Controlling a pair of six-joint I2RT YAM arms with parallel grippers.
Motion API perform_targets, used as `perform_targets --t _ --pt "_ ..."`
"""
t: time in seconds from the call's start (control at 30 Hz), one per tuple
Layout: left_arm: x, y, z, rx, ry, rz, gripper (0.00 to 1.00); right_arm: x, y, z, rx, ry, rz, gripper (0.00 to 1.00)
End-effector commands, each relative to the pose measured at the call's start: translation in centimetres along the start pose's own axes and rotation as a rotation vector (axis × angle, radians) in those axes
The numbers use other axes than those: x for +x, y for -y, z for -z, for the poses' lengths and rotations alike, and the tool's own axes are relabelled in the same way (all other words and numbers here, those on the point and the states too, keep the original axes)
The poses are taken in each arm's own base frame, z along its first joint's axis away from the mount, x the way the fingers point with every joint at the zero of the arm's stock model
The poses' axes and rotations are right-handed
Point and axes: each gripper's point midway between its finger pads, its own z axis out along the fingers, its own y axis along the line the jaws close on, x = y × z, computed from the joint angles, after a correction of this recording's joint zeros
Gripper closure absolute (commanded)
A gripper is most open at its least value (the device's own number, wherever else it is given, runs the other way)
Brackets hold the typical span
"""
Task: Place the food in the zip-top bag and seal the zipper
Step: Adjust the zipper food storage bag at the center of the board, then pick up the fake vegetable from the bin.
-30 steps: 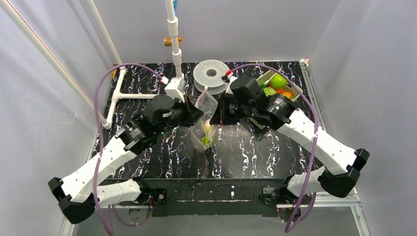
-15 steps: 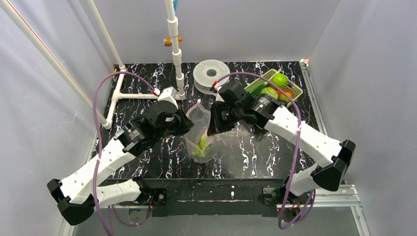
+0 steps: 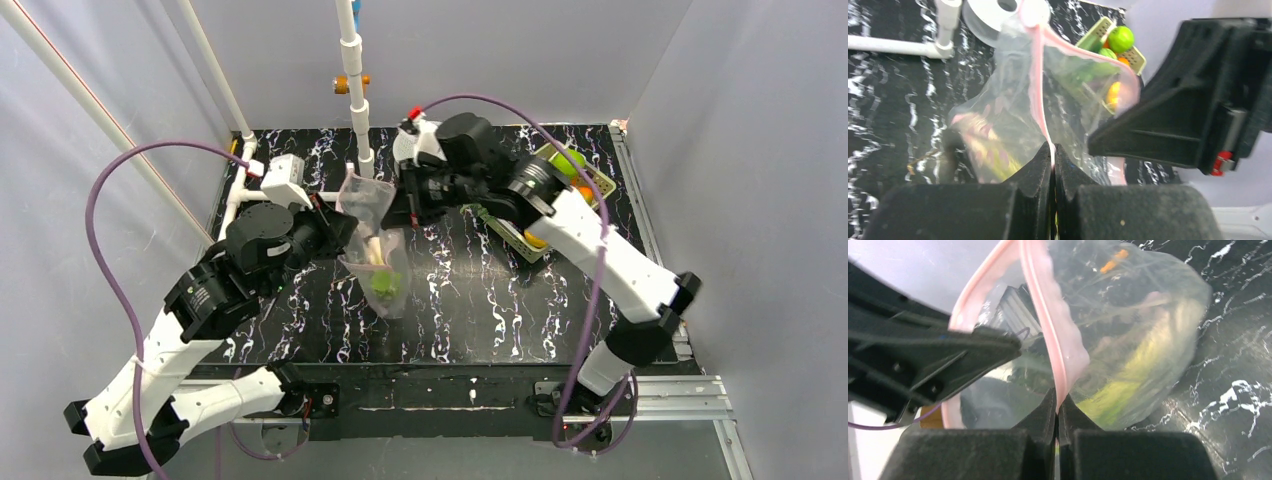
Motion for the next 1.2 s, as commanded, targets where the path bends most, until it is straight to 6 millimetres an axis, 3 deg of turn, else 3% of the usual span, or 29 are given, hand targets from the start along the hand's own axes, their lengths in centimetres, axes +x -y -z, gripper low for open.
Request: perform_targets --t 0.0,0.03,0.07,0.13,0.2,0.27,0.3,0.33,0.4,0.43,0.5,0.6,0.73,0.83,1.0,1.17 --pt "-3.2 -2.4 1.5 -0.094 0.134 -0.131 1.0 -2.6 -1.7 -2.7 -0.081 0.004 0.066 0.99" --pt "-3.6 -2.6 1.5 -0.109 0.148 -0.163 1.0 -3.1 -1.9 -3.4 -0.083 -0.005 0.069 0.99" --pt "-2.6 -2.7 0.1 -0.118 0.119 -0.22 1.0 -3.5 -1.5 -4.4 -0.069 -0.015 0.084 0.99" --pt "1.1 -2.2 -3.6 -0.08 0.028 -0.274 1.0 -1.8 1.1 -5.4 0.006 -0.051 0.092 0.96" --pt "4.7 -2.5 -6.5 -0.062 -0.054 -0.325 1.0 2.0 6.5 -6.0 0.16 -0.098 0.064 0.91" --pt "7.4 -2.0 -9.7 -0.023 -0.125 -0.413 1.0 7.0 11.2 -4.3 0.25 -0.16 -0.01 0.73" --pt "7.3 -1.4 -10.6 -0.01 -0.136 -0.451 1.0 7.7 12.0 -3.3 0.285 -0.165 -0.009 0.63" --pt "7.1 -0.8 -11.7 -0.011 -0.144 -0.49 1.0 7.8 13.0 -0.9 0.357 -0.144 -0.011 0.57" --pt "7.1 0.0 -12.9 0.01 -0.146 -0.518 1.0 6.3 12.9 2.2 0.375 -0.04 -0.027 0.51" --pt "7.7 -0.2 -13.6 0.013 -0.151 -0.533 1.0 5.1 12.3 4.9 0.348 0.062 -0.04 0.46" --pt "7.9 -0.4 -13.8 0.012 -0.143 -0.541 1.0 4.4 13.3 6.7 0.392 0.135 -0.074 0.44" --pt "8.6 -1.4 -13.7 0.009 -0.142 -0.511 1.0 3.7 16.7 9.1 0.525 0.244 -0.163 0.43" --pt "9.6 -1.2 -12.8 0.051 -0.177 -0.473 1.0 2.3 21.3 11.9 0.721 0.375 -0.264 0.43" --pt "9.8 -1.7 -12.7 0.034 -0.191 -0.474 1.0 1.2 24.7 14.1 0.893 0.476 -0.349 0.37" --pt "9.9 -2.0 -13.2 0.008 -0.207 -0.501 1.0 -1.1 28.4 14.7 0.968 0.537 -0.403 0.37" --pt "10.7 -1.6 -13.4 0.034 -0.228 -0.482 1.0 -2.1 32.3 12.8 0.954 0.478 -0.49 0.37"
